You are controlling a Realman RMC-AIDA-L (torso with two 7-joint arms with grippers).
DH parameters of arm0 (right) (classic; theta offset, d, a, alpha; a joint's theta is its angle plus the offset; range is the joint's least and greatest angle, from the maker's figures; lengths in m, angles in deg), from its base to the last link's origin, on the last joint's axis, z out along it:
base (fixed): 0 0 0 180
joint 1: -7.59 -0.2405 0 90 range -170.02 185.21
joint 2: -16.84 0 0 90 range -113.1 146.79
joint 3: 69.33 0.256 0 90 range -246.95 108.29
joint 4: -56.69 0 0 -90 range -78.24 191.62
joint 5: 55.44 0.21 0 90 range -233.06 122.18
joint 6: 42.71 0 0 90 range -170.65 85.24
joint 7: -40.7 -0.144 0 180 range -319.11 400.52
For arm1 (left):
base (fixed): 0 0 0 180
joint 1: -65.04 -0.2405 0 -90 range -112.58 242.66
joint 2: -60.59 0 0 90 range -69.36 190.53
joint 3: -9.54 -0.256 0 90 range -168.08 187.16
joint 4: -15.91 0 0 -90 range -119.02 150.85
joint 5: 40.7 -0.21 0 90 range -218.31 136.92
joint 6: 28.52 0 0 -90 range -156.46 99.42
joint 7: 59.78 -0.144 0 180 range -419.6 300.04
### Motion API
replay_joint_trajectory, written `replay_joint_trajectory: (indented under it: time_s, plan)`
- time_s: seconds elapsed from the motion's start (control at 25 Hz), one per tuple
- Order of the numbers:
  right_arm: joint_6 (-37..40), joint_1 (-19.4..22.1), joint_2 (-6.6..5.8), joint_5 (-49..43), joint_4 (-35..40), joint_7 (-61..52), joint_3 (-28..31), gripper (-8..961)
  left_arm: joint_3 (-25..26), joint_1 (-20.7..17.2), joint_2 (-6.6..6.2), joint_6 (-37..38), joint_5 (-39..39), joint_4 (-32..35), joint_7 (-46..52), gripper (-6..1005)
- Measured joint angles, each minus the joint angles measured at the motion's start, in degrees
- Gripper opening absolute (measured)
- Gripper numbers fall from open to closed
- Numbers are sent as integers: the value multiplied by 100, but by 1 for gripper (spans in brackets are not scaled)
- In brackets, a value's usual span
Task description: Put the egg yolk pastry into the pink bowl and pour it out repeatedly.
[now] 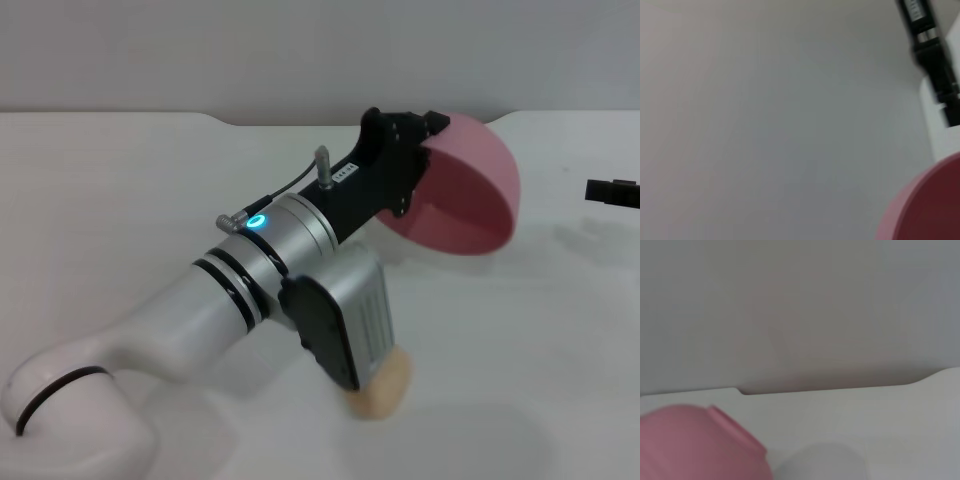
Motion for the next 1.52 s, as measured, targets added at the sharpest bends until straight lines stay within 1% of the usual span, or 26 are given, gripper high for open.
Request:
replay_joint_trajectory:
  time_s: [0.12,0.16,0.2,0.24,0.28,0.32,0.4,0.44,0.52,0.56,0.6,0.64,0.68,0.72,0.76,0.8,0.88,0.92,1.0,1.04,1.12,1.2,1.32,1.52]
  plan:
    - [23,-64,-9,8,-88,38,-53,562,111,55,-2,-16,761,103,274,-2]
    - [23,-64,-9,8,-88,38,-53,564,444,86,-12,227,1476,311,522,-2]
    - [23,-87,-14,9,-127,44,-104,565,444,86,-12,227,1476,311,522,-2]
    - [10,-117,-16,9,-173,62,-208,567,981,97,-37,844,2001,575,698,-2]
    - [5,-136,-18,9,-200,95,-278,568,1342,106,-50,1287,2219,729,792,-2]
    - [5,-136,-18,9,-200,95,-278,570,1342,106,-50,1287,2219,729,792,-2]
    - [-6,-188,-22,17,-269,183,-431,573,2254,238,-61,2577,2522,916,1016,-1]
    - [-8,-225,-25,20,-315,233,-512,575,2797,372,-69,3368,2630,964,1147,-1]
    - [-10,-318,-31,22,-390,298,-682,578,3703,732,-79,4981,2711,842,1402,-1]
    - [-9,-364,-35,23,-419,317,-767,579,4395,1056,-95,6084,2690,601,1581,-1]
    - [-8,-409,-37,22,-443,326,-857,581,4673,1178,-99,6507,2651,510,1658,-1]
    - [-10,-457,-38,22,-460,338,-943,582,5108,1340,-106,7180,2551,351,1779,-1]
    - [-7,-500,-38,22,-476,345,-1028,584,5449,1423,-107,7640,2435,309,1907,-1]
    - [-11,-533,-38,22,-478,345,-1080,585,5665,1457,-115,7932,2312,312,2030,-1]
    - [-11,-577,-38,22,-483,343,-1131,587,5982,1467,-134,8362,2065,404,2297,-1]
    - [-13,-615,-38,22,-484,343,-1172,588,6063,1463,-142,8491,1967,446,2403,-1]
    - [29,-706,-40,-12,-486,319,-1433,592,6434,1411,-168,8976,1491,685,2868,-1]
    - [79,-758,-37,-41,-489,308,-1658,593,6590,1390,-168,9155,1269,792,3038,-1]
    - [111,-882,-37,-72,-496,256,-2220,596,7064,1352,-171,9680,728,1056,3498,-2]
    - [113,-925,-34,-73,-508,232,-2399,598,7331,1349,-175,9981,533,1166,3667,-2]
    - [104,-1095,-23,-82,-538,103,-2953,601,7787,1347,-178,10460,289,1320,3861,-2]
    - [76,-1263,-20,-111,-552,-37,-3394,604,8233,1308,-179,10839,209,1440,3931,-2]
    - [67,-1452,-14,-129,-552,-155,-3958,608,8540,1167,-175,11076,197,1565,3953,-2]
    - [-18,-1608,1,-114,-598,-178,-4639,656,8570,903,-163,11231,201,1716,4074,-1]
